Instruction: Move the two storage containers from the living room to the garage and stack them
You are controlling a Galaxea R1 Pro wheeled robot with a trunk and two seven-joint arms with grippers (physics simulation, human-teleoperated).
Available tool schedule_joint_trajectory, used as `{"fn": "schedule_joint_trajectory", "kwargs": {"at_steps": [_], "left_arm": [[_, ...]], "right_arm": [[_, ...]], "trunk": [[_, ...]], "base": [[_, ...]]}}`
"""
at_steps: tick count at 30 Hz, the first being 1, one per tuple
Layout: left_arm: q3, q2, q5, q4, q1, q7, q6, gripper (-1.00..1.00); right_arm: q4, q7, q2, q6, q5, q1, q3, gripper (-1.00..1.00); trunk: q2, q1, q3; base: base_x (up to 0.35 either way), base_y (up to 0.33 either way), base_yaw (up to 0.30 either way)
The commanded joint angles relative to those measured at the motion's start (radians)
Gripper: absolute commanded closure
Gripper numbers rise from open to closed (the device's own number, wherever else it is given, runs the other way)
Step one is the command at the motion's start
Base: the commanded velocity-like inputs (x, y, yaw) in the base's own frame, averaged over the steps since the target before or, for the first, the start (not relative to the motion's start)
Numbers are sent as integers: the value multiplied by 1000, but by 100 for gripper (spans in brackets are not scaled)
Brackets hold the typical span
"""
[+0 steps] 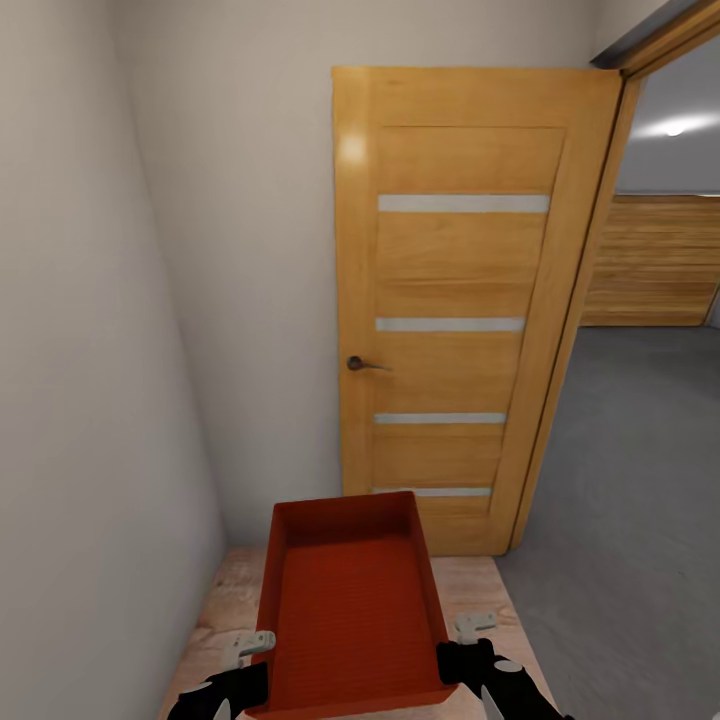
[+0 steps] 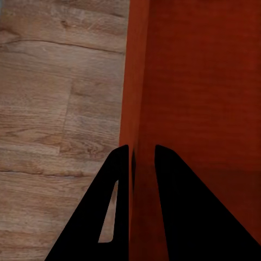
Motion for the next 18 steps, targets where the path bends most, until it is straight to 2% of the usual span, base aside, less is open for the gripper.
{"fn": "schedule_joint_trajectory", "kwargs": {"at_steps": [1,18], "left_arm": [[0,19,-36,-3,0,26,-60,100],[0,19,-35,-4,0,26,-60,100]], "right_arm": [[0,35,-1,6,-31,-1,-4,100],[0,35,-1,7,-31,-1,-4,100]], "trunk": [[-1,1,-2],[-1,1,-2]], "base": [[327,0,0],[321,0,0]]}}
